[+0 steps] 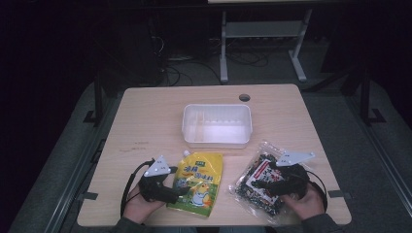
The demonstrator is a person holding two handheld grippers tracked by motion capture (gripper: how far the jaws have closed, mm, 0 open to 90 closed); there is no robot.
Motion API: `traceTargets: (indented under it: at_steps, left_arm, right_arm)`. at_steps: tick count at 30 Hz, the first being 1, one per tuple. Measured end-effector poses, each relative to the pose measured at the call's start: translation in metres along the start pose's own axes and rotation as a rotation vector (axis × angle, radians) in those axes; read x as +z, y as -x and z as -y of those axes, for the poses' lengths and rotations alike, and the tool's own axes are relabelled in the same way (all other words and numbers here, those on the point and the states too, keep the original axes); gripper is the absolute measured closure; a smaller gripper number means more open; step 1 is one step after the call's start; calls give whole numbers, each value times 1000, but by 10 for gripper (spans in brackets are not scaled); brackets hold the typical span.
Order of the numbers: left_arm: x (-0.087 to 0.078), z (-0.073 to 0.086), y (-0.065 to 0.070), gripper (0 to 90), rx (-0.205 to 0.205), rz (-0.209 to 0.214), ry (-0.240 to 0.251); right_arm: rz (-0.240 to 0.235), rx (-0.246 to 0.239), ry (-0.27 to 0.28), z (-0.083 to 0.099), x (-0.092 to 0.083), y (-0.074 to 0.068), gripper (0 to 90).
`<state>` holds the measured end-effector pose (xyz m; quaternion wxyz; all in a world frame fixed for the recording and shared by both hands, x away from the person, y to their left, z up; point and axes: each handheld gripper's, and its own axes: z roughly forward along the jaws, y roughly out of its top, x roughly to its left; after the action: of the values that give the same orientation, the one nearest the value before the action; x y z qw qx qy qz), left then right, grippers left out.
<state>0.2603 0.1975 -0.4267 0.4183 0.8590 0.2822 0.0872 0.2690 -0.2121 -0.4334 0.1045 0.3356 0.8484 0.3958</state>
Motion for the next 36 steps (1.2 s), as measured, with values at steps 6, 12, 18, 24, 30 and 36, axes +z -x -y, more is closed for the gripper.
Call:
traceTargets:
  at_steps: [6,12,18,24,30,36]
  left_arm:
    - [2,0,1,162,2,1,-6]
    - [4,-3,3,162,7,10,-3]
    - [11,-14,11,164,25,26,-7]
    - [19,-26,17,164,43,44,-9]
    - [32,-44,27,163,66,65,-11]
    - [45,-62,35,163,84,94,-9]
  right_arm:
    - [4,21,13,1,-4,4,184]
    - [15,30,14,0,-8,6,185]
    - [50,61,35,-5,-20,12,194]
    - [86,69,23,-7,-27,19,212]
    - [119,93,14,-13,-37,31,217]
    - [139,123,1,-15,-43,44,224]
